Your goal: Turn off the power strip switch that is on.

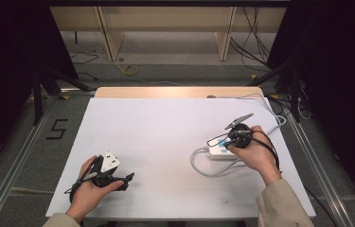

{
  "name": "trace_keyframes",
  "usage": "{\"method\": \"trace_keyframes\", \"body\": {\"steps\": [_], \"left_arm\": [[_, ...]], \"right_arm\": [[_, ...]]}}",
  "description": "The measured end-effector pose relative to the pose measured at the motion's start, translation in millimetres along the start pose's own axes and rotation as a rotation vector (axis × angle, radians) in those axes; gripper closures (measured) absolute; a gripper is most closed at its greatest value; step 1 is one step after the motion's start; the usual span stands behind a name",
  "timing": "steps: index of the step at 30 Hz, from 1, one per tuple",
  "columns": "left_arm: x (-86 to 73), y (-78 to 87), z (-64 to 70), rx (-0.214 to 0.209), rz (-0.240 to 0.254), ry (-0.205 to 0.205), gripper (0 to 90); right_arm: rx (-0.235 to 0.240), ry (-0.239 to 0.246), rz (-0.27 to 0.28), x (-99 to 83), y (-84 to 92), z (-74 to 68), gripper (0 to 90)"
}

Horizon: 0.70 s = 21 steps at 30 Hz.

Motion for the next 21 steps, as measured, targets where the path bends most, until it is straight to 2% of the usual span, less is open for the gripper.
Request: {"method": "trace_keyframes", "body": {"steps": [21], "left_arm": [[0.0, -0.1, 0.2, 0.001, 0.001, -0.002, 15.6]], "right_arm": [[0.025, -0.032, -0.039, 3.4, -7.6, 2.9, 90.0]]}}
Point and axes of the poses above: each handheld gripper's, and its own axes: y roughly backward along the jaws, x roughly out of its top, z roughly to its right, the point moved 7 cm from there along -y, roughly forward along the jaws, and after that the axes turned 11 degrees about -z, right-handed, at the moved point
